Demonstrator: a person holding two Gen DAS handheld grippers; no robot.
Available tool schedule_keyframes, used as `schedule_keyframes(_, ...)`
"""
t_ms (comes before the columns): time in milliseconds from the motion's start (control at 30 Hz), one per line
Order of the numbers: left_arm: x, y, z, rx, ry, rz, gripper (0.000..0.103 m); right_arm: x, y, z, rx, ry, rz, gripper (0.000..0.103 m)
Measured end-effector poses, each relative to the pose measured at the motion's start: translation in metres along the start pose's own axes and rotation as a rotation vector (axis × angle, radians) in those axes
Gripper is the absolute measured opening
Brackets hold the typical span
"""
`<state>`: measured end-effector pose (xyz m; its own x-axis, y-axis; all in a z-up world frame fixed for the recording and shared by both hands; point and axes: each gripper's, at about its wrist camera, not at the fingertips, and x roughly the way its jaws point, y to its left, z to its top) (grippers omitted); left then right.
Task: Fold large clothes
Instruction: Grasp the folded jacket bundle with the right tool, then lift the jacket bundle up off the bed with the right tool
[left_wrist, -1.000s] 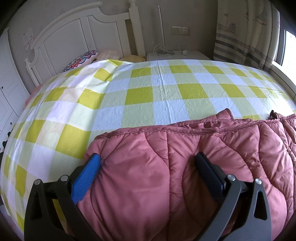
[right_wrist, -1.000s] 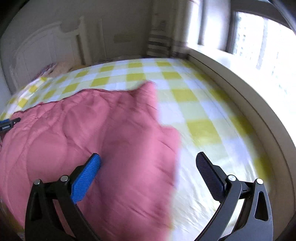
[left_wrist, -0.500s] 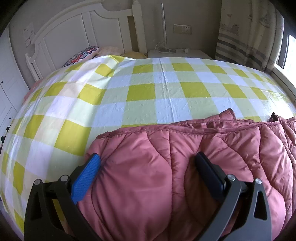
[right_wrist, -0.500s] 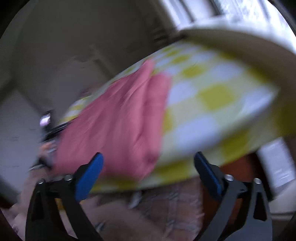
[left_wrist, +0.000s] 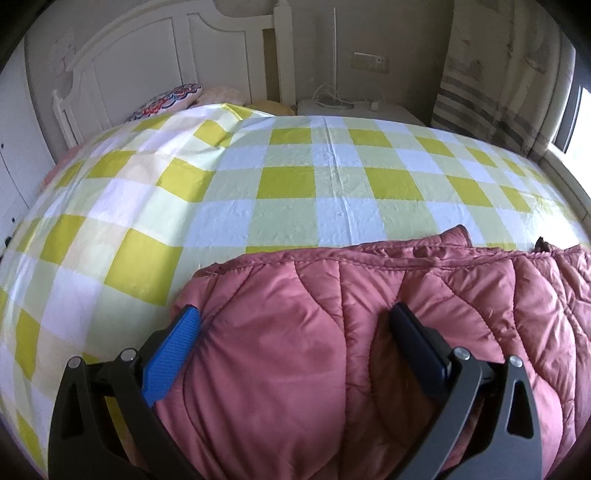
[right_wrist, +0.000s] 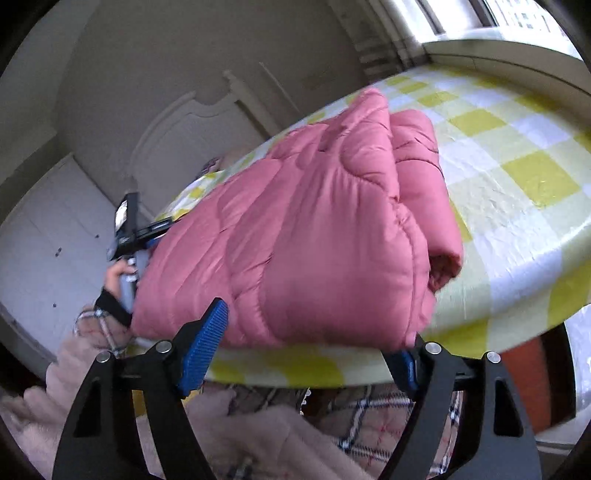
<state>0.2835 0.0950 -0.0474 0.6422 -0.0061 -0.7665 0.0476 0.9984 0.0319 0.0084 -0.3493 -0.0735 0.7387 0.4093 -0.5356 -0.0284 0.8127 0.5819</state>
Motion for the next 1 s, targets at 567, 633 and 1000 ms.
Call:
schedule_keyframes(567, 0.011, -0.008, 0.028, -0.046, -0.045, 0.04, 0.101, 0.043, -0.01, 0.086, 0.278, -0.253, -0.038, 0.033)
schedule_keyframes(633, 0.009, -0.013, 0.038, -0.067, -0.063, 0.038, 0.1, 0.035, -0.014, 0.089, 0.283, -0.288, -0.046, 0.033)
schedule_keyframes(1000, -0.056, -0.185, -0.05, 0.275, -0.079, -0.021, 0.101, -0.007, -0.009, 0.087, 0.181, -0.362, -0.091, 0.033)
